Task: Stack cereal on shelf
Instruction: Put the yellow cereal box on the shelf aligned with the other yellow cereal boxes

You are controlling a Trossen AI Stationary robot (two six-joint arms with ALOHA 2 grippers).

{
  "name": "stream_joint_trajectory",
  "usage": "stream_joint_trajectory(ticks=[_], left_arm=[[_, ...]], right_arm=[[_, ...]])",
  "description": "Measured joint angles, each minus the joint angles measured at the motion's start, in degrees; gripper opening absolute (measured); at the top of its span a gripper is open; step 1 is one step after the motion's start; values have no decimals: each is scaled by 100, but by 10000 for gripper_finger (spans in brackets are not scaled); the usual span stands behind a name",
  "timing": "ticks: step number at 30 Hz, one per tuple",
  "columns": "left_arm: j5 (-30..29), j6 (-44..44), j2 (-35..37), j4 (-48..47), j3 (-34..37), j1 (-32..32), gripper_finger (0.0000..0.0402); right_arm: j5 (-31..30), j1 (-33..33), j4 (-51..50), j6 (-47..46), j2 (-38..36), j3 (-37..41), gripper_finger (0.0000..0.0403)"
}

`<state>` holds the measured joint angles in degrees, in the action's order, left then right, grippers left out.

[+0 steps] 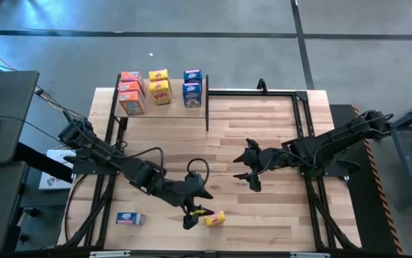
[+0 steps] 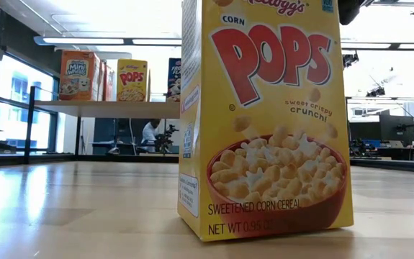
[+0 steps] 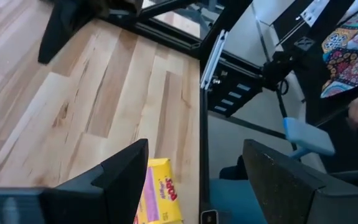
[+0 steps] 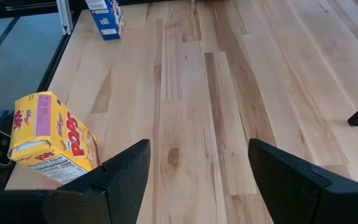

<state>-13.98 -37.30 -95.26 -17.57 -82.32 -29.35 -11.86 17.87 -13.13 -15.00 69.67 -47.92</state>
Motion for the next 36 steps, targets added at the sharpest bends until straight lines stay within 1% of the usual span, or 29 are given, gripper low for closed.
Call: stream_joint_trajectory(ticks=[3,7,11,13,17,26,36], left_arm=[[-45,46,0,-349,-273,54,253],[-417,48,0,-907,-548,101,253],[-511,-41,0,-1145,-615,97,253],[-534,-100,-2,-1198,-613,80,253],[-820,-103,-156,-1317,-612,-6,253],[-821,-297,-686,-1267,-610,-110,253],[-972,-315,-962,-1224,-608,-248,253]], right_arm=[[0,0,0,0,0,0,264],[-1,0,-13,2,0,0,264],[-137,0,-115,2,0,0,264],[-290,0,-201,1,0,0,264],[-448,-2,-297,0,0,2,264],[-448,0,-344,-55,0,4,264],[-424,0,-356,-61,0,4,264]])
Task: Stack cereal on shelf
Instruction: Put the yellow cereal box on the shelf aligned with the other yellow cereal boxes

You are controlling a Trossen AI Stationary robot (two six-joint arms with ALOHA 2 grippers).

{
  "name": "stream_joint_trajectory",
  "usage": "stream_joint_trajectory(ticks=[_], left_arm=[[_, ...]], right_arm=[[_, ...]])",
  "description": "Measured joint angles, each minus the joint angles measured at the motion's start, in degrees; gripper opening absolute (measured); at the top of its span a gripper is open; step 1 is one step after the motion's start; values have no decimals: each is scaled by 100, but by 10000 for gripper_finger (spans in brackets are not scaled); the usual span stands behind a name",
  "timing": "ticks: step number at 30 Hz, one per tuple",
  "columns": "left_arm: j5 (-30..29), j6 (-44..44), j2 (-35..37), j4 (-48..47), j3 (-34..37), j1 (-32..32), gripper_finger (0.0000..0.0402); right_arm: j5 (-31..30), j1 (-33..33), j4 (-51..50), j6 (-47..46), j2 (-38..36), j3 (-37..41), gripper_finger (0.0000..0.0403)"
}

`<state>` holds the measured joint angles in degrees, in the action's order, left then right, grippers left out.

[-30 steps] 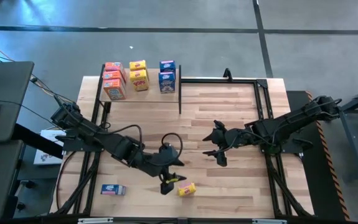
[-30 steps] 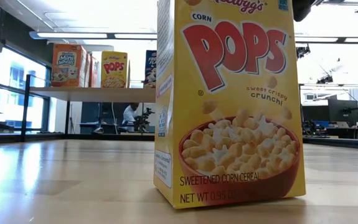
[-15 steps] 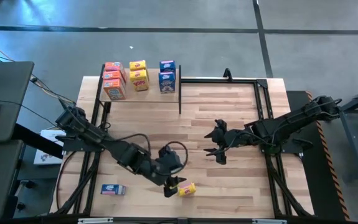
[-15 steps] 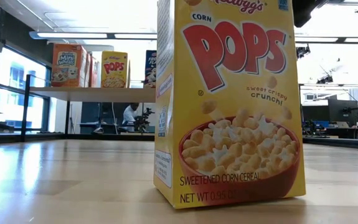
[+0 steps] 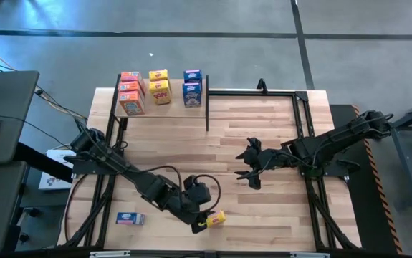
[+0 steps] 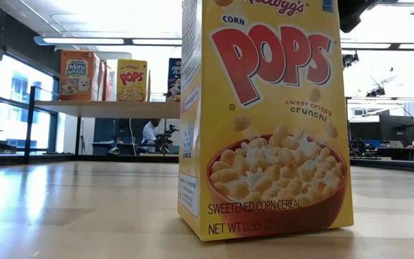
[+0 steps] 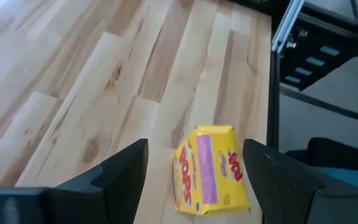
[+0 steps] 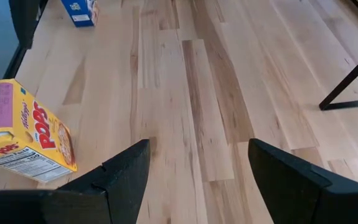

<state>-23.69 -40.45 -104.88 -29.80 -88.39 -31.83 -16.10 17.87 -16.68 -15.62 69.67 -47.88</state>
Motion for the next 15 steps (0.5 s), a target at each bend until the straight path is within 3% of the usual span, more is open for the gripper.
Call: stream_joint_trajectory(ticks=[15], left_arm=[[-249,-4,-210,68,4,-173,253]], right_arm=[[-25,0,14,-149,0,0,264]])
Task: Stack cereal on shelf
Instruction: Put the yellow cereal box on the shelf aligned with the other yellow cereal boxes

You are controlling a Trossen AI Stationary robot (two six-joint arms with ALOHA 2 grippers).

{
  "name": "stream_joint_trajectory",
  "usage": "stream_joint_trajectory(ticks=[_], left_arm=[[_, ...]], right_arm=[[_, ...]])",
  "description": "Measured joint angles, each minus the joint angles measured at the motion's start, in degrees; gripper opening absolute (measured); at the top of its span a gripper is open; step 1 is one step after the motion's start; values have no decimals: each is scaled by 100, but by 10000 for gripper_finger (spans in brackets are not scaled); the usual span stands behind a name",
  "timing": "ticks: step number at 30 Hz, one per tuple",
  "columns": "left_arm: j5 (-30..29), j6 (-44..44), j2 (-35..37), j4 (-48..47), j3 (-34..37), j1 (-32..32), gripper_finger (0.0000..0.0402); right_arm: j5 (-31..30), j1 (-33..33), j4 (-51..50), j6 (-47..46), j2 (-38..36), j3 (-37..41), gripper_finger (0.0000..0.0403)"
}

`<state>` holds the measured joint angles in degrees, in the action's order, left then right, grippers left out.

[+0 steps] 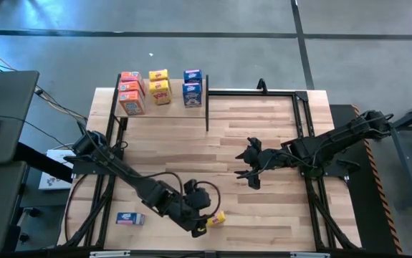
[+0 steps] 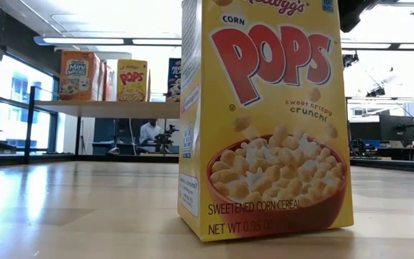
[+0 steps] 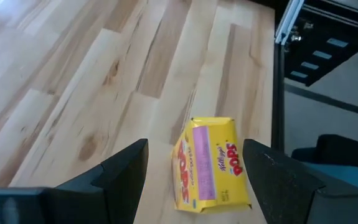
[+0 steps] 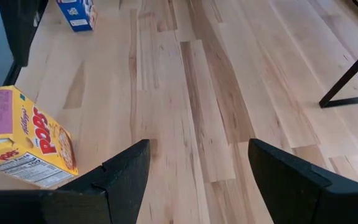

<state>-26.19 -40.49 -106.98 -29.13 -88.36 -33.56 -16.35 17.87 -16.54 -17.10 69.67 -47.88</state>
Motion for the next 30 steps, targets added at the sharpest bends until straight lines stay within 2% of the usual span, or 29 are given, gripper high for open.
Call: stream_joint_trajectory(ticks=[30], left_arm=[[172,-247,-790,378,2,-190,253]], right_arm=[[-63,-26,3,-101,0,0,264]])
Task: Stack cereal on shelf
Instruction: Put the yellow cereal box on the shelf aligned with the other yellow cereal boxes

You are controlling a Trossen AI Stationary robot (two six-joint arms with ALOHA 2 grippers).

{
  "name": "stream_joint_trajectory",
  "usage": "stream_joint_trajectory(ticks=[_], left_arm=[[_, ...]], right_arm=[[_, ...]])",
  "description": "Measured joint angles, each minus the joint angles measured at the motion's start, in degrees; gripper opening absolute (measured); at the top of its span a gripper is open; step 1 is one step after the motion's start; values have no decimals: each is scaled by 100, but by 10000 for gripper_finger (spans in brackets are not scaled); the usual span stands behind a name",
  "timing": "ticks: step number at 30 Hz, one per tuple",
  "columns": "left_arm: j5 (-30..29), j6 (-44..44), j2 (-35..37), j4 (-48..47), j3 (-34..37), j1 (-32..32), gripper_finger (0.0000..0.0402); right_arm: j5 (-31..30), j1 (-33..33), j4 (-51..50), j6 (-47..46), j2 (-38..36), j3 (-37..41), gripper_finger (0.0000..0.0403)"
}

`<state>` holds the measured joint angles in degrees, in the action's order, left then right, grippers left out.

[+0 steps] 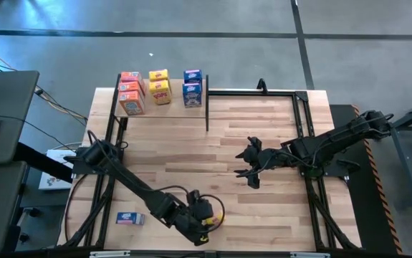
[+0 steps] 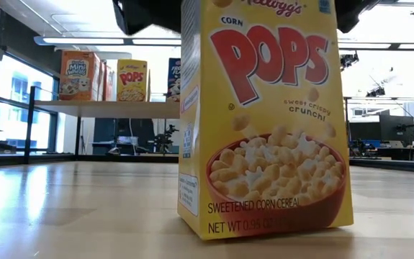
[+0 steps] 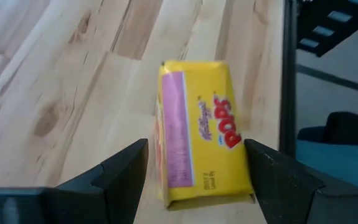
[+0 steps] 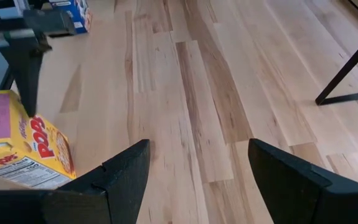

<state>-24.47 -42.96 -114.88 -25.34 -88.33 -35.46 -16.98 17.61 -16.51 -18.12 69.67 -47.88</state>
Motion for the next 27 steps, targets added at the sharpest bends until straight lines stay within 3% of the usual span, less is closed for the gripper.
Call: stream_joint_trajectory(ticks=[11,22,27], left_arm=[[-15,2,-163,-6,0,0,245],[-24,370,-163,-4,0,2,155],[-1,496,-163,-3,0,4,138]], right_arm=[[-2,0,0,-139,0,0,264],[-1,0,-3,-139,0,0,264],[-1,0,-36,-139,0,0,264]])
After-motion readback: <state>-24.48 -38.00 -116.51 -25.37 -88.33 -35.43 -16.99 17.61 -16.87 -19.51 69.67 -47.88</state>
